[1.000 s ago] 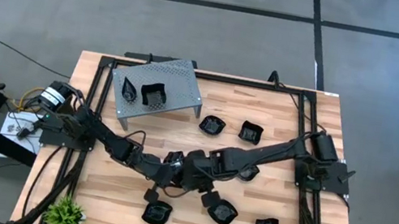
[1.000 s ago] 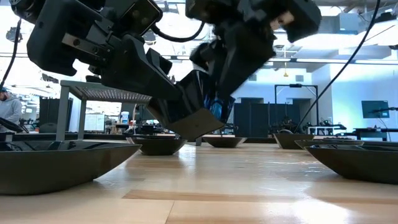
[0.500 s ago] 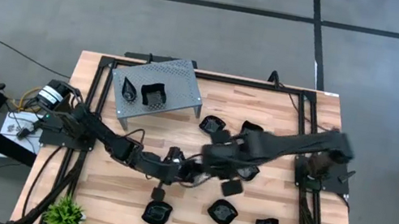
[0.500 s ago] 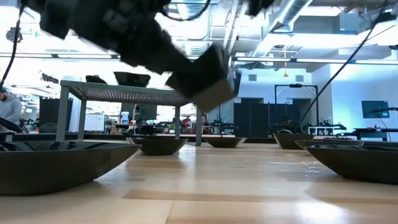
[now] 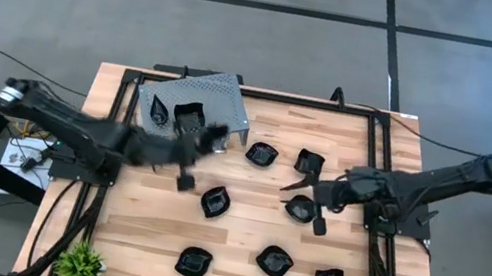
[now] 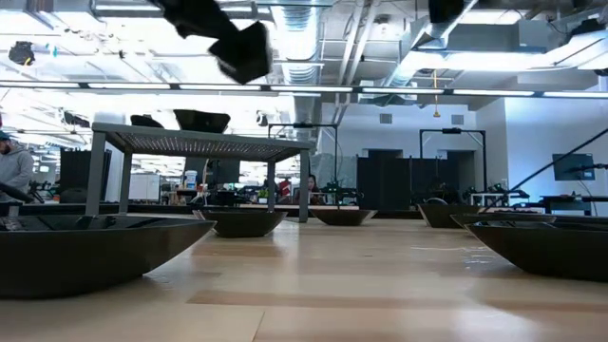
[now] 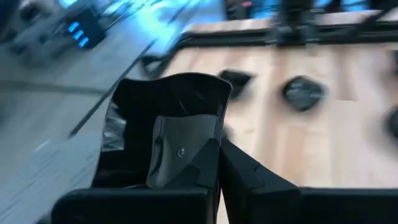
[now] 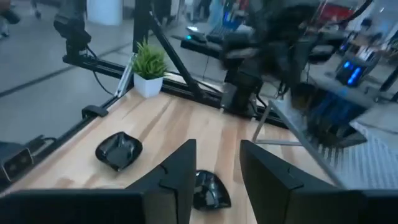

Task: Pick & Place Mini shaped plates
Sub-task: Stack the black distorted square plate on top of the black distorted square plate on the shelf

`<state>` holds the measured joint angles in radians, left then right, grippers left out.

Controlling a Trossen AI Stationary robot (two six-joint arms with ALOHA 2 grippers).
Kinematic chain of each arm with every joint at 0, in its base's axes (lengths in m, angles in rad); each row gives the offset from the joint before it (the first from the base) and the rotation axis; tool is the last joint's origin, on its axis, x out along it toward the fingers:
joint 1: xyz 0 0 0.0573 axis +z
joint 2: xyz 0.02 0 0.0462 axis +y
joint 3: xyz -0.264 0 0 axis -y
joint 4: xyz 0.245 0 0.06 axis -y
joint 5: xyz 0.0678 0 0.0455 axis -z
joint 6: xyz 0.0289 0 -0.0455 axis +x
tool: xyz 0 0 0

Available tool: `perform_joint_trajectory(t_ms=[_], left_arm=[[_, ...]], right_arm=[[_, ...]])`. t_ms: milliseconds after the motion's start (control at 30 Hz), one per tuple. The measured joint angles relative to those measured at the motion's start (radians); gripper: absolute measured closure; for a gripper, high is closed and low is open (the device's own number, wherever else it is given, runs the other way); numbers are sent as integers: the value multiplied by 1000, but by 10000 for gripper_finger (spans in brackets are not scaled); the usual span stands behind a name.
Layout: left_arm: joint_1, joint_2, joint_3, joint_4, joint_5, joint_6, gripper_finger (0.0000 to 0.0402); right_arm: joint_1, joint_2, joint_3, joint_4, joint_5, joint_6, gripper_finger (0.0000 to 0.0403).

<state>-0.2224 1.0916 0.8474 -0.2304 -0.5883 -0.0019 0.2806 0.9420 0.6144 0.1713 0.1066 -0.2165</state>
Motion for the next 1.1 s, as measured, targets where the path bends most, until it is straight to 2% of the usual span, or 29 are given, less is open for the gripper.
perform_joint_trajectory(t_ms=[67, 167, 367, 733, 833, 967, 1100], left_arm=[[66, -71, 0, -83, -2, -31, 394], [153, -147, 0, -192, -3, -38, 392], [268, -177, -3, -323, 67, -85, 395], [281, -127, -66, -323, 61, -56, 390], [282, -127, -81, -323, 14, -55, 371], [280, -127, -82, -299, 5, -23, 333], [251, -127, -82, -150, 4, 29, 301]], right_arm=[[-16, -14, -81, 99, -1, -8, 284], [-51, -23, -98, 132, -1, -16, 285], [-91, -18, -98, 129, -1, 5, 285], [-90, -18, -98, 116, -4, 8, 285], [-90, -18, -98, 106, -4, 8, 285], [-90, -6, -98, 106, -4, 8, 285], [-95, 15, -98, 116, -3, 8, 285]])
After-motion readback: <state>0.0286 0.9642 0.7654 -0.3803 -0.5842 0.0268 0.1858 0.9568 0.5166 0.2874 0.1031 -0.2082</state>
